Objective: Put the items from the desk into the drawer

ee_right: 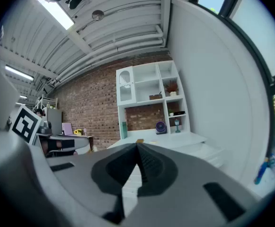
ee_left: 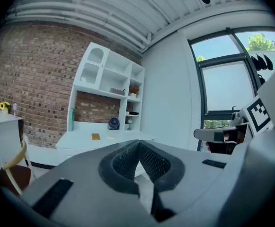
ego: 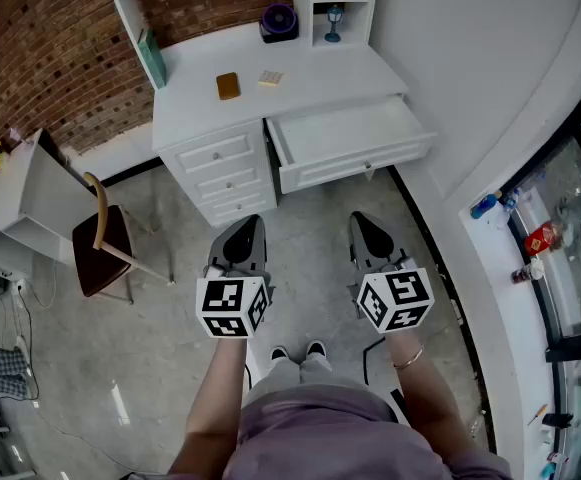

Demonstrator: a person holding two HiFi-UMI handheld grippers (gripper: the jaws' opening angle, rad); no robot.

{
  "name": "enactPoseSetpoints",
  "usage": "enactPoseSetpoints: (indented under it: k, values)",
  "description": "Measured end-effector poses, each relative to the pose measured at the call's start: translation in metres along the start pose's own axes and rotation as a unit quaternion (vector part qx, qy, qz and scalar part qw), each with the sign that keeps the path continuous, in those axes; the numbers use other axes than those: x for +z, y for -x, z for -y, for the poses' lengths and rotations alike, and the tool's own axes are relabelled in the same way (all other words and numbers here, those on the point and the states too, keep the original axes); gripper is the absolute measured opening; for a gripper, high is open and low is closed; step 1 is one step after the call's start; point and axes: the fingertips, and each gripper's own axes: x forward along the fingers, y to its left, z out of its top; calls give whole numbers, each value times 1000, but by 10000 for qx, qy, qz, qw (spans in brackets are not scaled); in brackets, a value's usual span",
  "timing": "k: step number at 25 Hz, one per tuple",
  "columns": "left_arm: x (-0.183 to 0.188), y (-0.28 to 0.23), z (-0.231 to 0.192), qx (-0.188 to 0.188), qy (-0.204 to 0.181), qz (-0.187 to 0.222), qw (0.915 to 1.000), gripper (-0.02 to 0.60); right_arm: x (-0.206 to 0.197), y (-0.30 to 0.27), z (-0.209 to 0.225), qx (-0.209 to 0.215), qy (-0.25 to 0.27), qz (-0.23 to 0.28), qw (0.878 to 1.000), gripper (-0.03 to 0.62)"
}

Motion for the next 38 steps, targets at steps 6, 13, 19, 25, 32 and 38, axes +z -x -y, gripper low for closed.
enactPoseSetpoints:
  k: [6, 13, 19, 25, 32, 38]
  values:
    - [0, 11, -3, 109, 160, -25, 9998, 0, 0, 6, -5, 27, -103, -26, 9999, 2]
    - [-9, 12, -4, 310, 507, -67, 9982, 0, 0, 15, 5, 165, -130, 53, 9998, 3]
    - [-12, 13, -6, 609, 398, -111, 9973, 0, -3, 19, 13, 263, -239, 122, 9993, 3]
    - [-4, 14, -7, 734, 361, -30, 9966, 102, -1, 12, 10, 461, -303, 155, 9984, 3]
    - [-1, 8, -21, 901, 217, -56, 9957, 169, 0, -5, 6, 651, -413, 192, 9968, 3]
    - [3, -15, -43, 870, 166, 17, 9961, 163, 7, -34, 9, 650, -391, 210, 9969, 3]
